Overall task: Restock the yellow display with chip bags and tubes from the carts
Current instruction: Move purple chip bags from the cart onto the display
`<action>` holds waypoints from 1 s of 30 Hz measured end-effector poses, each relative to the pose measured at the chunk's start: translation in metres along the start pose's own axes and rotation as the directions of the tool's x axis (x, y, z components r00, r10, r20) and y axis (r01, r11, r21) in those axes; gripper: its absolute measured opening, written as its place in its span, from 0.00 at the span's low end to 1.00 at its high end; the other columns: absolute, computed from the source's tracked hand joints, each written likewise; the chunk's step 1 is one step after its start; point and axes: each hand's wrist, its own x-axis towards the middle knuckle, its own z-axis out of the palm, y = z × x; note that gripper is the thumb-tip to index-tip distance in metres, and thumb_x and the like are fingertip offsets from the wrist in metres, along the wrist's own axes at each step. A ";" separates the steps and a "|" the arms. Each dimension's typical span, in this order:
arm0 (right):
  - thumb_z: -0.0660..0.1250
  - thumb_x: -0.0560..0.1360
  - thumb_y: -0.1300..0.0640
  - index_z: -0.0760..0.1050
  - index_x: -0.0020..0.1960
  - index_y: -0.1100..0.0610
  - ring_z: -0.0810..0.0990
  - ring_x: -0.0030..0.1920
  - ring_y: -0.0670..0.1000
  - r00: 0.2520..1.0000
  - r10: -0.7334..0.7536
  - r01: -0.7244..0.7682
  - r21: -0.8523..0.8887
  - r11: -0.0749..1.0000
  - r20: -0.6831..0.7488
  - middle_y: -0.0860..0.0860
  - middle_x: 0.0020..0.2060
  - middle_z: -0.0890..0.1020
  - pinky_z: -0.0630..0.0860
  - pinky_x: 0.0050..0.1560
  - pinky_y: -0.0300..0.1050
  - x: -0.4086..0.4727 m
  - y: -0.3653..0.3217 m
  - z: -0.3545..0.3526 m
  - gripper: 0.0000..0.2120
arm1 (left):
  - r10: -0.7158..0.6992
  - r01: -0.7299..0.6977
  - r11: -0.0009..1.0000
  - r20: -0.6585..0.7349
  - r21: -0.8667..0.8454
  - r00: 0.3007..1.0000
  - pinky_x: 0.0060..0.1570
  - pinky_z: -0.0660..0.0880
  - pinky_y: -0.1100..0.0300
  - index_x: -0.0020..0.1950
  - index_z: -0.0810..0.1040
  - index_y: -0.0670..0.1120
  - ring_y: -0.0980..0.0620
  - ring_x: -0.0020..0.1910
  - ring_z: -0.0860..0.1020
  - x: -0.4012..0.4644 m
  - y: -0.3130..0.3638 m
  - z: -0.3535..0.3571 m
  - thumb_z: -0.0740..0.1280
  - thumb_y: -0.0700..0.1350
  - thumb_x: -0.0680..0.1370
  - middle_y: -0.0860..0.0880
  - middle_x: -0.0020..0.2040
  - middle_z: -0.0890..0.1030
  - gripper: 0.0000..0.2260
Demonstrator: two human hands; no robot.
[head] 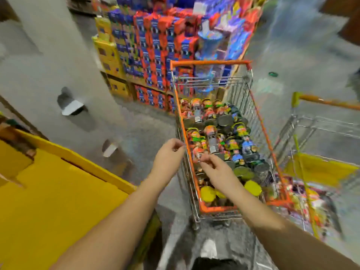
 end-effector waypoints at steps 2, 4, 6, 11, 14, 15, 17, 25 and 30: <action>0.64 0.80 0.57 0.77 0.54 0.52 0.76 0.45 0.42 0.997 0.067 -0.065 0.047 0.997 -0.040 0.44 0.45 0.79 0.68 0.41 0.24 0.007 0.030 -0.041 0.05 | -0.005 0.005 1.000 0.088 -0.001 0.996 0.37 0.67 0.60 0.44 0.76 0.52 0.54 0.39 0.74 0.012 0.022 0.049 0.65 0.47 0.78 0.51 0.40 0.78 0.04; 0.63 0.80 0.55 0.77 0.55 0.51 0.76 0.47 0.41 0.990 0.122 -0.117 0.074 0.990 -0.067 0.45 0.48 0.79 0.69 0.43 0.27 0.010 0.055 -0.077 0.06 | 0.023 -0.022 1.000 0.156 -0.007 0.988 0.34 0.68 0.59 0.43 0.76 0.52 0.53 0.38 0.74 0.022 0.041 0.093 0.65 0.47 0.79 0.52 0.39 0.78 0.05; 0.63 0.80 0.56 0.76 0.53 0.49 0.76 0.46 0.40 0.979 0.162 -0.152 0.079 0.985 -0.127 0.44 0.47 0.79 0.69 0.45 0.30 0.012 0.080 -0.110 0.04 | 0.063 -0.074 0.997 0.235 0.038 0.970 0.35 0.67 0.59 0.43 0.76 0.52 0.52 0.40 0.74 0.029 0.057 0.135 0.64 0.46 0.79 0.53 0.40 0.78 0.05; 0.64 0.79 0.61 0.77 0.50 0.53 0.74 0.32 0.37 0.873 0.265 -0.221 0.152 0.963 -0.410 0.43 0.34 0.74 0.66 0.35 0.32 -0.001 0.146 -0.198 0.06 | 0.126 -0.199 0.974 0.468 0.109 0.875 0.39 0.64 0.59 0.52 0.79 0.47 0.50 0.48 0.76 0.033 0.100 0.239 0.63 0.46 0.79 0.49 0.48 0.80 0.06; 0.64 0.79 0.53 0.78 0.50 0.49 0.74 0.34 0.43 0.764 0.350 -0.317 0.157 0.935 -0.542 0.46 0.37 0.79 0.66 0.33 0.40 -0.014 0.184 -0.238 0.04 | 0.193 -0.311 0.945 0.587 0.106 0.786 0.42 0.66 0.59 0.51 0.79 0.44 0.47 0.50 0.75 0.029 0.124 0.290 0.63 0.43 0.79 0.47 0.46 0.79 0.06; 0.63 0.80 0.53 0.77 0.49 0.50 0.73 0.34 0.45 0.714 0.387 -0.351 0.180 0.919 -0.584 0.48 0.38 0.79 0.66 0.31 0.41 -0.016 0.202 -0.257 0.04 | 0.203 -0.337 0.937 0.639 0.094 0.742 0.39 0.66 0.61 0.48 0.78 0.46 0.48 0.47 0.75 0.031 0.135 0.320 0.63 0.44 0.79 0.49 0.42 0.78 0.05; 0.62 0.80 0.53 0.75 0.48 0.51 0.73 0.35 0.49 0.665 0.438 -0.437 0.159 0.885 -0.605 0.51 0.38 0.77 0.65 0.31 0.39 -0.014 0.230 -0.280 0.04 | 0.229 -0.405 0.909 0.696 0.097 0.681 0.37 0.66 0.60 0.45 0.77 0.49 0.51 0.42 0.74 0.035 0.146 0.360 0.62 0.46 0.78 0.50 0.40 0.78 0.05; 0.62 0.77 0.53 0.79 0.54 0.54 0.81 0.43 0.57 0.696 0.583 -0.667 -0.076 0.741 -0.419 0.56 0.49 0.82 0.76 0.41 0.46 0.016 0.385 -0.342 0.10 | 0.082 -0.815 0.451 0.893 0.363 0.443 0.44 0.73 0.57 0.53 0.80 0.41 0.41 0.55 0.79 0.069 0.159 0.528 0.60 0.45 0.80 0.41 0.55 0.80 0.12; 0.62 0.78 0.56 0.71 0.69 0.55 0.77 0.60 0.59 0.727 0.619 -0.685 -0.245 0.686 -0.299 0.57 0.64 0.75 0.75 0.57 0.49 0.042 0.452 -0.354 0.19 | -0.253 -0.930 0.090 0.911 0.356 0.325 0.41 0.70 0.55 0.42 0.76 0.41 0.45 0.44 0.75 0.098 0.139 0.599 0.62 0.42 0.79 0.45 0.38 0.75 0.08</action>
